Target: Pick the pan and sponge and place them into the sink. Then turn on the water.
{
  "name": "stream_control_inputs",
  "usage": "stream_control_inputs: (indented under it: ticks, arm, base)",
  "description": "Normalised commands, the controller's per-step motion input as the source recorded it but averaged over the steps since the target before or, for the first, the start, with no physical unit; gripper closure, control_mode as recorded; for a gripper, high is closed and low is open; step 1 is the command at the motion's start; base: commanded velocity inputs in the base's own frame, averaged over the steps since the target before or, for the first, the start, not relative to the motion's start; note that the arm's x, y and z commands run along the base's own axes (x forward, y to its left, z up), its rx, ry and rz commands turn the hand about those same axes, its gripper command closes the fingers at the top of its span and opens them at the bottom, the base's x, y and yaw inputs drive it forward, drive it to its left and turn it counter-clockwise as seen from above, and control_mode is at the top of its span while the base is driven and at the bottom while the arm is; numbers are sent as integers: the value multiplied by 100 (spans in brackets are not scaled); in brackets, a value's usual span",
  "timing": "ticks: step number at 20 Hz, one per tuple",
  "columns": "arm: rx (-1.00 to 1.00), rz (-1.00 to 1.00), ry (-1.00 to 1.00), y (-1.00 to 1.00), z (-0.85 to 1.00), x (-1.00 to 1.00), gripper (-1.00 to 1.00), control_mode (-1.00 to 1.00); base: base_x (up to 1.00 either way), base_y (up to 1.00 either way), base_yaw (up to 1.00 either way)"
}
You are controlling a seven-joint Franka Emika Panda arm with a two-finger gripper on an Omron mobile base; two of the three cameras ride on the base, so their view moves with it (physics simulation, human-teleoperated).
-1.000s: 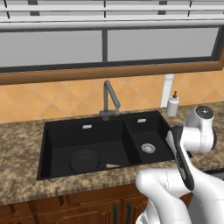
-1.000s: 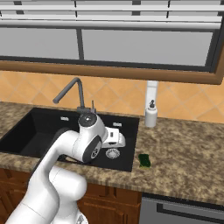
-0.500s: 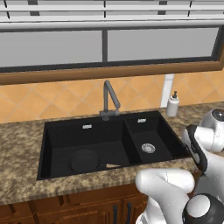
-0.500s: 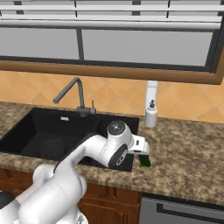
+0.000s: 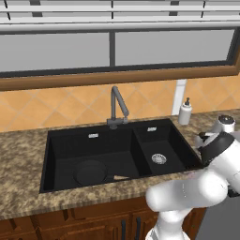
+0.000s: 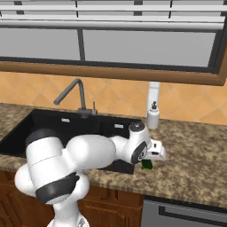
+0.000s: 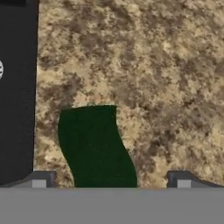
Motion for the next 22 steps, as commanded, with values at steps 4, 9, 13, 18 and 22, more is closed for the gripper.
stream_control_inputs:
  ticks: [4, 9, 13, 18, 22]
  arm:
    - [1, 0, 14, -18, -55, 32, -100, -100]
    - [8, 1, 11, -26, -42, 27, -100, -100]
    - [11, 4, 9, -9, -44, 1, -100, -100]
    - [6, 8, 12, 0, -58, -9, 100, -100]
    - [4, 7, -1, 9, -6, -37, 100, -100]
  base:
    - [0, 0, 0]
    - [0, 0, 0]
    - [0, 0, 0]
    - [0, 0, 0]
    - [0, 0, 0]
